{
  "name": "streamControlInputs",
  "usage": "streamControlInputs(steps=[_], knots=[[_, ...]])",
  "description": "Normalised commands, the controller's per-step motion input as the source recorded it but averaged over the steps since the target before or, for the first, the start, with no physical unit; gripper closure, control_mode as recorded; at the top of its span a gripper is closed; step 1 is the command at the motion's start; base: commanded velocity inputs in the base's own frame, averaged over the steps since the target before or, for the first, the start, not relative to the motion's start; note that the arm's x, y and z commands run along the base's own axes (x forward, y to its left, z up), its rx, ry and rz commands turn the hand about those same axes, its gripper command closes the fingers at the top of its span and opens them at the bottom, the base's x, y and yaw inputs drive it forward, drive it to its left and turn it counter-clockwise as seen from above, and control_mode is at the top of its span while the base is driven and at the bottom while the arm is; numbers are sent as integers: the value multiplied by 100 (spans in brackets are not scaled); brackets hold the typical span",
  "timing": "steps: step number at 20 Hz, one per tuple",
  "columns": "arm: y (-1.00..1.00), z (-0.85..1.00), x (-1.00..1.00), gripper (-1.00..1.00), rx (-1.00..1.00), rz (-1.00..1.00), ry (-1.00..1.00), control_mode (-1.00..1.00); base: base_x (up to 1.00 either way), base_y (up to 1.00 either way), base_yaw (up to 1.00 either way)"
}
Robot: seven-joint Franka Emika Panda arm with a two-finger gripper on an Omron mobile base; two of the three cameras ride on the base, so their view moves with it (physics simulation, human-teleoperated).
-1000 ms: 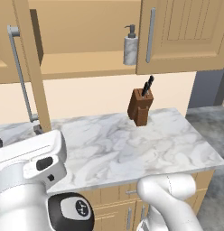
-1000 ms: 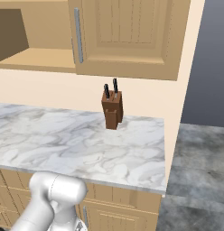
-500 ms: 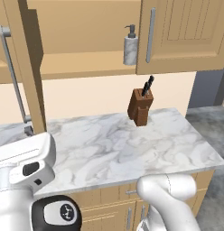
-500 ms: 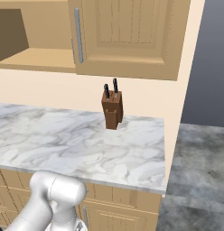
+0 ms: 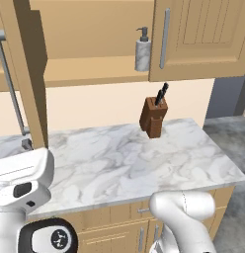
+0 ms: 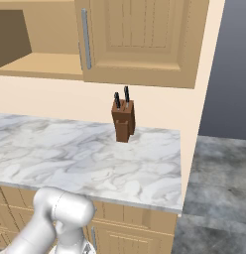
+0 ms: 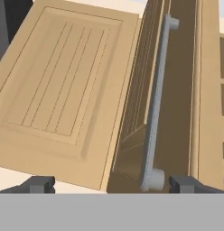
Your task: Pick up the dish brush and soap dispenser from the sink, and place them back in the cabinet, and close the cabinet doors.
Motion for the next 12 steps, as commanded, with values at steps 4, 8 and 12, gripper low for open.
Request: streamControlInputs(steps=[4, 8, 12], knots=[[0, 0, 32, -100, 0, -14, -3, -100, 0, 0, 0], [-10, 0, 28, -100, 0, -8, 0, -100, 0, 0, 0], [-19, 0, 23, -100, 0, -5, -2, -100, 0, 0, 0]])
